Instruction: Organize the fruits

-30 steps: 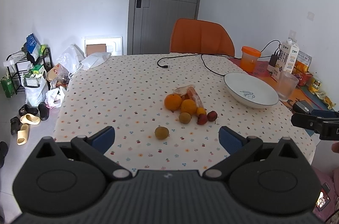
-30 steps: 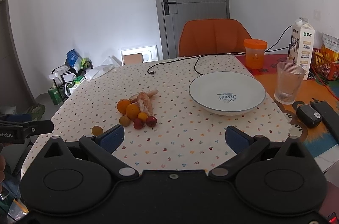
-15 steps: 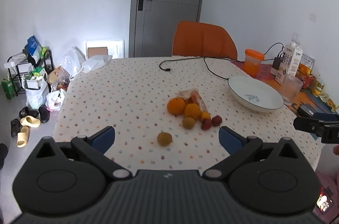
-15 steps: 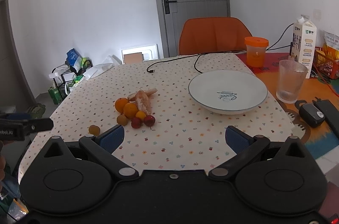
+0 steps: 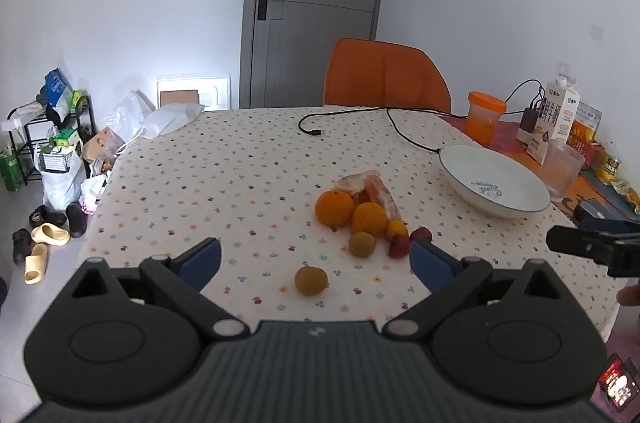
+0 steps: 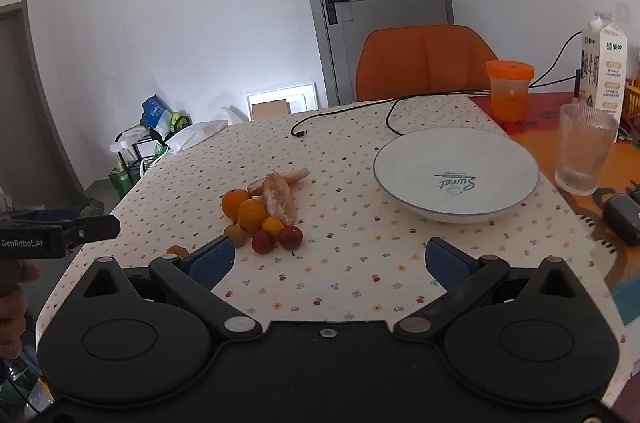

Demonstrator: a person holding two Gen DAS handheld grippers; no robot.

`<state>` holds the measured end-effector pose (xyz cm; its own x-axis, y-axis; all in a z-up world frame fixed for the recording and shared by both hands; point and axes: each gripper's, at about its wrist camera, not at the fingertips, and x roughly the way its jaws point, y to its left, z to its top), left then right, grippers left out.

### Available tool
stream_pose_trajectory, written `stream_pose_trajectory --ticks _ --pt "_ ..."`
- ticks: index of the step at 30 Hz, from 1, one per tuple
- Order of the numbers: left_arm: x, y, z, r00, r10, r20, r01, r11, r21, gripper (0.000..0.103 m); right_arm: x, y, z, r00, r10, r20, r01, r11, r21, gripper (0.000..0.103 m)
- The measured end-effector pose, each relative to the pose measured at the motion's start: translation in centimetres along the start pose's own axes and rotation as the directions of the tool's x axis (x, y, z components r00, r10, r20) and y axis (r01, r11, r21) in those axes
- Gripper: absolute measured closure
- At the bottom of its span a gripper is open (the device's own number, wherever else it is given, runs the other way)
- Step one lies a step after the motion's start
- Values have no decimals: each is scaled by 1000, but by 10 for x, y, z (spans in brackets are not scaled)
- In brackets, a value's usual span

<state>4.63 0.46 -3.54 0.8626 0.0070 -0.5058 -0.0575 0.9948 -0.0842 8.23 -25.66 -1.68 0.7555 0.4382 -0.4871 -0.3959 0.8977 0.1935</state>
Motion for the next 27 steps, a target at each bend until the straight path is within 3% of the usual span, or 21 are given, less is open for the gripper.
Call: stream_pose_trajectory --ticks 5,12,15,20,24,27 --pt "12 2 -5 1000 -14 0 14 1000 -13 7 13 -4 -3 1000 29 11 -30 999 17 0" --pt "38 9 -11 999 -9 -53 7 999 -38 34 32 -6 -5 998 62 15 -62 998 24 1" --pt "48 9 -15 998 -10 -66 8 999 -36 38 40 -8 -6 997 79 9 -79 996 32 10" --pt "66 7 -21 994 -16 -109 12 999 -34 52 55 -12 -7 995 101 -12 -100 994 46 27" --pt "77 7 -24 992 -12 -127 8 999 -36 56 67 -13 -7 992 125 -31 -123 991 56 32" --pt "85 9 -26 989 -21 -146 15 999 -43 73 78 -12 -7 989 140 -46 -137 989 55 37"
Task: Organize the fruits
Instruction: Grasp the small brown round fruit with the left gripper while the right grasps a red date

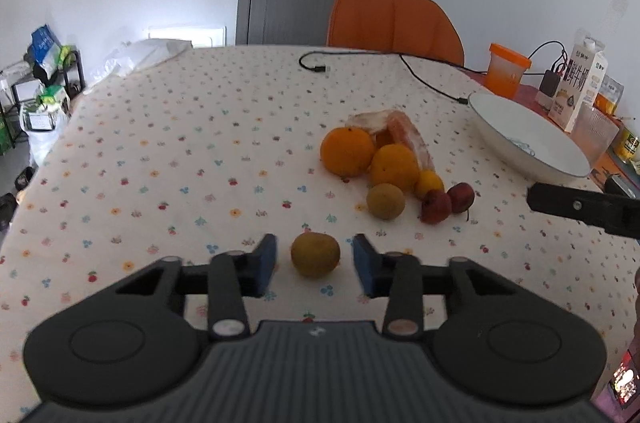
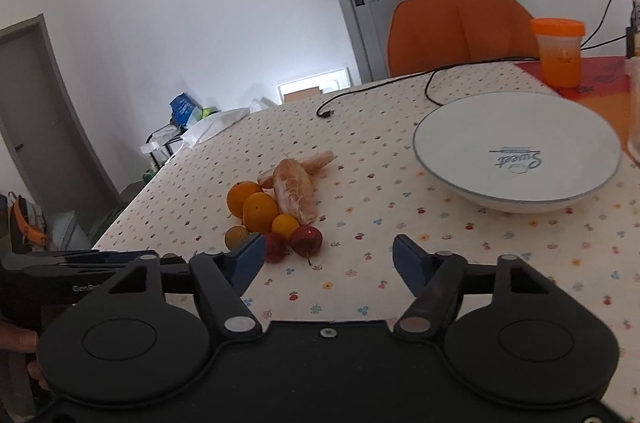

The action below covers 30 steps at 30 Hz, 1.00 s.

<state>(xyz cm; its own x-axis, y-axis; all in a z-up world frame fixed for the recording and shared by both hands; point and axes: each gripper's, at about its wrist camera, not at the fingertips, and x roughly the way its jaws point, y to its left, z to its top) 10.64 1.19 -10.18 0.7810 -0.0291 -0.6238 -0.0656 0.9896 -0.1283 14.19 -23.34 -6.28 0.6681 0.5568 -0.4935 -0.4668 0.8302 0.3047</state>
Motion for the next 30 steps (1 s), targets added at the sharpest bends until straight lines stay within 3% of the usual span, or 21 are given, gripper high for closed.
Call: stream_pose_trajectory --ticks 2,9,14,21,27,30 --pt "3 3 0 1000 -1 5 1 1000 -5 77 8 1 1 1000 7 -12 -7 1000 5 42" --pt "6 9 9 1000 3 6 -3 1000 -17 77 29 3 5 999 32 -25 -31 999 18 45" --pt "6 12 13 1000 8 9 -8 1000 -18 77 40 3 7 998 50 -44 -49 998 24 57" --pt "10 17 15 1000 20 3 -19 1000 -22 77 50 0 9 997 67 -48 -65 997 37 63" --pt "12 19 16 1000 28 -2 -28 999 -23 77 62 -1 4 994 84 -76 -81 996 47 79" --pt "11 16 18 1000 29 5 -29 999 -17 77 60 -1 2 994 91 -66 -88 995 43 80"
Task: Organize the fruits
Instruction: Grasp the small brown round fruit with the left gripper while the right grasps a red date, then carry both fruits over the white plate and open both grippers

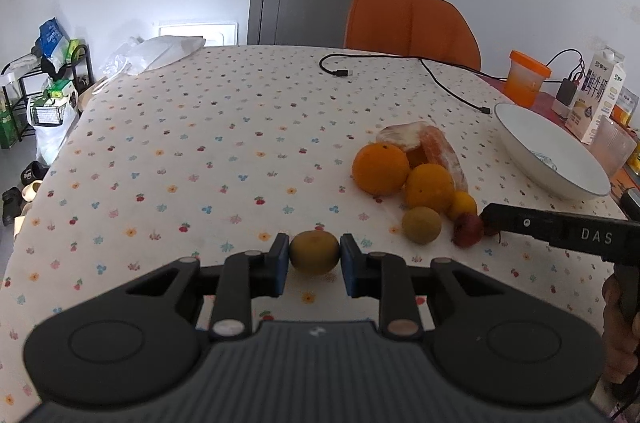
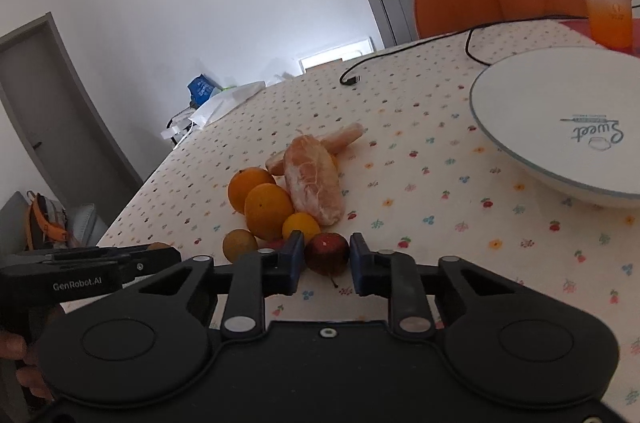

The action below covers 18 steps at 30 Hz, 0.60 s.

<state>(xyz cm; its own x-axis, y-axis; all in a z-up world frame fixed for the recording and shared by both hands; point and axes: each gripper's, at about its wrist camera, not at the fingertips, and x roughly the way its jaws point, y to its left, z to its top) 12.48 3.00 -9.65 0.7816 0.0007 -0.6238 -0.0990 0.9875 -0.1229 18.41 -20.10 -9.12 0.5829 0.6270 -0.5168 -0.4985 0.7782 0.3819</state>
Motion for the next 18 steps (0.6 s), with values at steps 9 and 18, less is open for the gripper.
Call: stream_pose_trajectory --ticks 9,18 --pt "-2 -24 11 999 -22 25 21 999 42 77 -21 -11 6 998 8 60 -10 1000 23 80" --pt "3 -64 27 996 -72 47 67 993 98 77 -53 -34 13 990 -10 140 4 999 44 80"
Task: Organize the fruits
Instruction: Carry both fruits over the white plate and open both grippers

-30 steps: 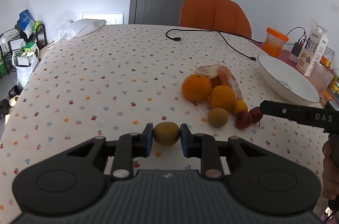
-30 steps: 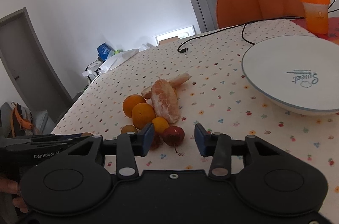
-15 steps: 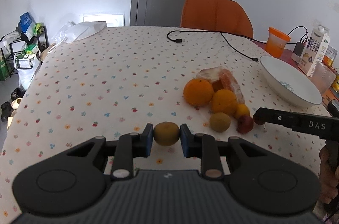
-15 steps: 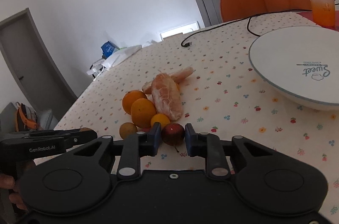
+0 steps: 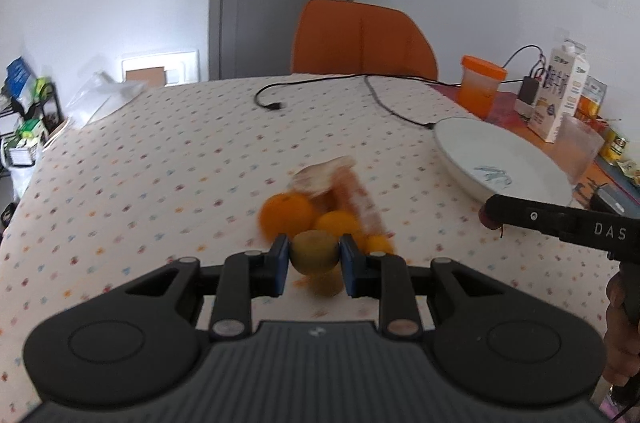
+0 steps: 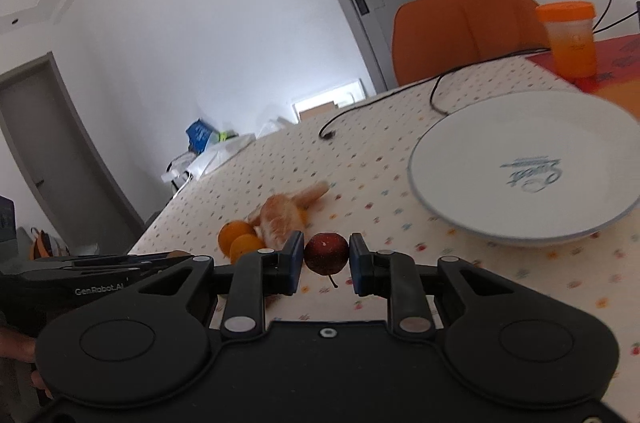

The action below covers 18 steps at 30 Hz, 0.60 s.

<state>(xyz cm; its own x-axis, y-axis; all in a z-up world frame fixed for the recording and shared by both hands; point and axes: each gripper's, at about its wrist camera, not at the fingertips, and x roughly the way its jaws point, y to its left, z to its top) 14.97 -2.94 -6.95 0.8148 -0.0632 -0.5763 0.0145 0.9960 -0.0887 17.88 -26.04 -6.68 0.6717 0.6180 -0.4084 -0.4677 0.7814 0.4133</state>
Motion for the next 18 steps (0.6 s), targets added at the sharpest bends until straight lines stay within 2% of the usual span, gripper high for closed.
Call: stream_pose_trajectory --ticks 18 --pt "23 -64 23 999 -44 4 44 996 74 77 -38 -54 14 994 -56 95 51 997 51 80"
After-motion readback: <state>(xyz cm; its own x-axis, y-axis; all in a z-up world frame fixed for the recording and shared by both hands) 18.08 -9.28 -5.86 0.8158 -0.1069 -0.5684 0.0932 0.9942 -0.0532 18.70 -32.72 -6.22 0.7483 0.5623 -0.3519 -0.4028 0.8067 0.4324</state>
